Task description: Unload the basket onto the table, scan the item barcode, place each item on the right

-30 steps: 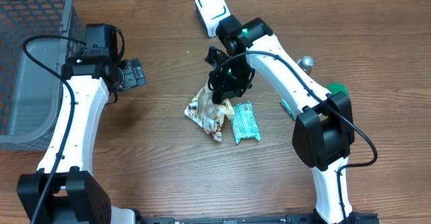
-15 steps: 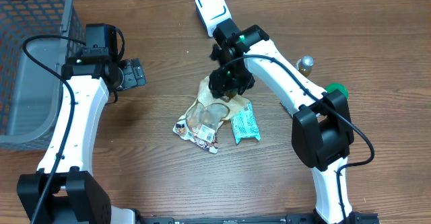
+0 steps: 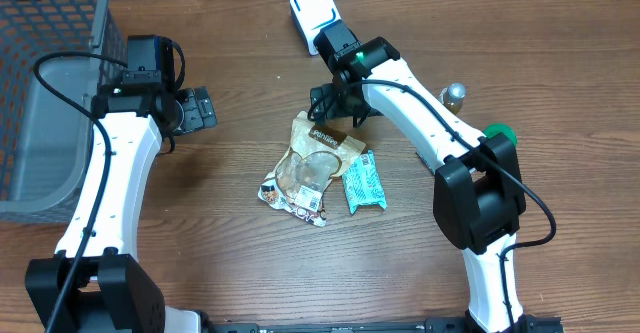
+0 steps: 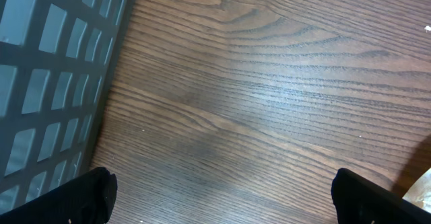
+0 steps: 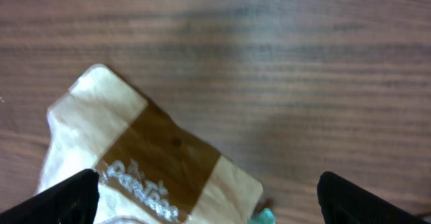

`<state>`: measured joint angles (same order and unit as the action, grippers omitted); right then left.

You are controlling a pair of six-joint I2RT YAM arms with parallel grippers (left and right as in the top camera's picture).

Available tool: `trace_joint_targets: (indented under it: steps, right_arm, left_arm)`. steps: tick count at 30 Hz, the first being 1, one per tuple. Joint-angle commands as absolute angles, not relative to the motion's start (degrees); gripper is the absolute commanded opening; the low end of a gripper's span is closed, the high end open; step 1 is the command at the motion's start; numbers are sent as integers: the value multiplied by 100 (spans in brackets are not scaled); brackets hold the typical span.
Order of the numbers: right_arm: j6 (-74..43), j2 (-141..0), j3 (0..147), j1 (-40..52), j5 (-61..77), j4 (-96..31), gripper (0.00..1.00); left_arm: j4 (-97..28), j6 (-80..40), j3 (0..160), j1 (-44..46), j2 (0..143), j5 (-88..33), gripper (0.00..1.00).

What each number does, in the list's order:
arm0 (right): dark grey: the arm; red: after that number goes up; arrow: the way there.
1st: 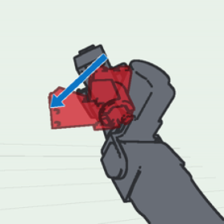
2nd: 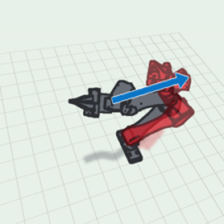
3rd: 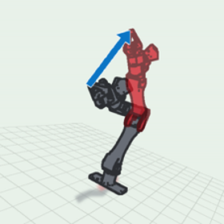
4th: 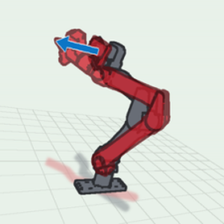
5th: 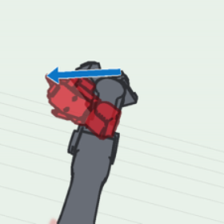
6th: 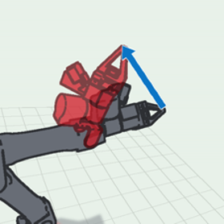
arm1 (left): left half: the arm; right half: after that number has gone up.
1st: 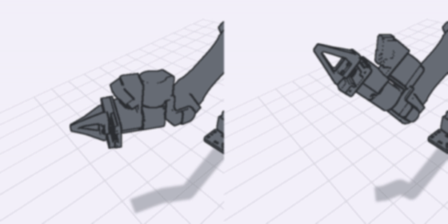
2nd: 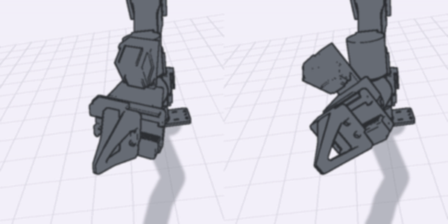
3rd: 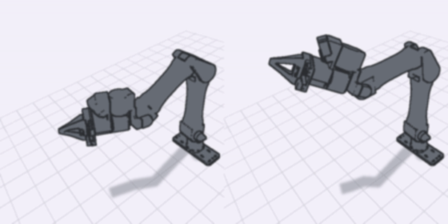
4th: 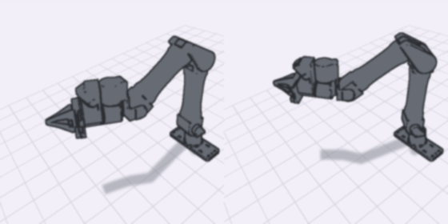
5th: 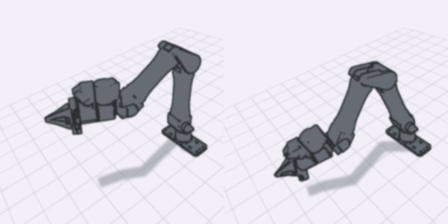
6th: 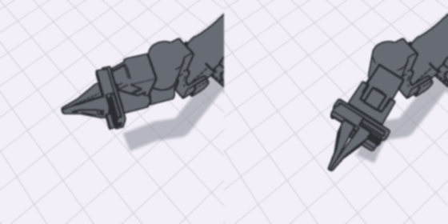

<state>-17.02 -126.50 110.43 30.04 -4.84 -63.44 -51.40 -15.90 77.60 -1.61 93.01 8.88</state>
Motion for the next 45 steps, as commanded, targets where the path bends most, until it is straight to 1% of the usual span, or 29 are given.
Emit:
trace_joint_targets:
  steps: [1,6,40,45]
  right_arm:
    - [-1802,-12512,11024,3015,-596,-6053,100]
    - [-1802,-12512,11024,3015,-596,-5793,100]
    - [-1802,-12512,11024,3015,-596,-5791,100]
    - [-1802,-12512,11024,3015,-596,-5791,100]
  left_arm:
    - [-5133,-1540,7782,-148,9347,956,100]
    - [-5133,-1540,7782,-148,9347,956,100]
    - [-5181,-1474,7782,-150,9365,974,100]
    - [-5137,-1459,7686,-148,9365,663,100]
